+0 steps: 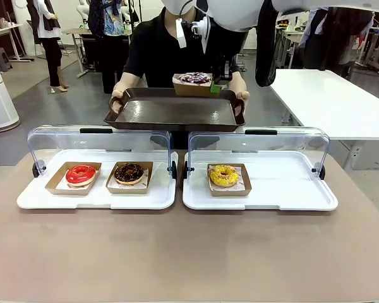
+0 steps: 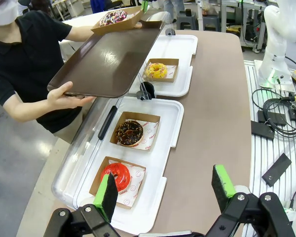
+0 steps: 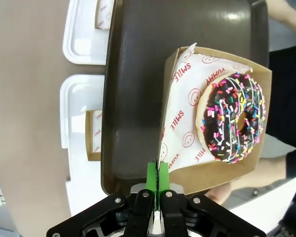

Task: Provide the desired donut to the person.
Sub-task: Place the picked Paper togo box onto the Handle tray extended by the person.

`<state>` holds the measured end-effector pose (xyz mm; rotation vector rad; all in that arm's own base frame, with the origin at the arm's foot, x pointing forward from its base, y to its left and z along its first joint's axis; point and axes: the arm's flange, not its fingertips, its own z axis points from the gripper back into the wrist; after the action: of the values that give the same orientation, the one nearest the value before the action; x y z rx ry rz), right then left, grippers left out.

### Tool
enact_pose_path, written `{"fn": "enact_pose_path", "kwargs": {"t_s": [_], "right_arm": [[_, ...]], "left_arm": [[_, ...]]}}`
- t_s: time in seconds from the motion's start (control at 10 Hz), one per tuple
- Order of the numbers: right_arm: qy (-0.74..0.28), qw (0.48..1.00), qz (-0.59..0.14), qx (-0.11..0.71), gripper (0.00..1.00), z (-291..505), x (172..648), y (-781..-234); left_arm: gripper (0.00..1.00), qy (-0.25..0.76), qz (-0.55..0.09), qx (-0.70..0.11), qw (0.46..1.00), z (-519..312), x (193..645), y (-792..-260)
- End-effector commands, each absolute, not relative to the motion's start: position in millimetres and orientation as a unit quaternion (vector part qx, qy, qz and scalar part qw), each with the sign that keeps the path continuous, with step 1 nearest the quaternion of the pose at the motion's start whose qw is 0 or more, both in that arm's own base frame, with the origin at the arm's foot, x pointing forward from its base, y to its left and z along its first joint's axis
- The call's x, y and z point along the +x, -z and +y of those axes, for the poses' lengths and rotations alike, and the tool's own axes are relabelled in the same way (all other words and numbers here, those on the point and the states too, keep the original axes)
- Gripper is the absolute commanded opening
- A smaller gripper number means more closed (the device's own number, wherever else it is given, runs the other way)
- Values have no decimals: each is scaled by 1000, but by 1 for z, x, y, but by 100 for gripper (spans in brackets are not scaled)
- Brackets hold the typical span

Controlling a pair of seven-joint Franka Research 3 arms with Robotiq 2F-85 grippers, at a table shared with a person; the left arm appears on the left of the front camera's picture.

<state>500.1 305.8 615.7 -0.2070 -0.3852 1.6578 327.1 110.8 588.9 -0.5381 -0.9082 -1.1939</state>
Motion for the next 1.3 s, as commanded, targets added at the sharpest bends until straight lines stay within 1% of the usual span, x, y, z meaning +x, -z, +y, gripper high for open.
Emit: {"fn": "enact_pose_path", "kwargs": {"t_s": [0.0, 0.1, 0.4, 0.5, 0.6, 0.9, 1.2], "right_arm": [[-712, 682, -125, -112, 1, 308, 511, -615], [-731, 655, -170, -91, 1, 306, 500, -616], [-731, 655, -170, -91, 1, 306, 500, -616], [-729, 659, -157, -97, 1, 306, 501, -611], [-733, 655, -160, -90, 1, 305, 502, -613], [-729, 661, -156, -87, 1, 306, 521, -610], [-734, 663, -122, -78, 1, 297, 536, -596]], "left_arm": [[100, 536, -410, -243, 697, 111, 327, -590], [100, 536, -410, -243, 697, 111, 327, -590], [100, 536, -410, -243, 697, 111, 327, -590], [100, 536, -410, -243, 697, 111, 327, -590], [100, 536, -410, -243, 697, 111, 327, -590], [100, 536, -410, -243, 697, 111, 327, -590], [100, 536, -410, -243, 697, 111, 327, -590]]}}
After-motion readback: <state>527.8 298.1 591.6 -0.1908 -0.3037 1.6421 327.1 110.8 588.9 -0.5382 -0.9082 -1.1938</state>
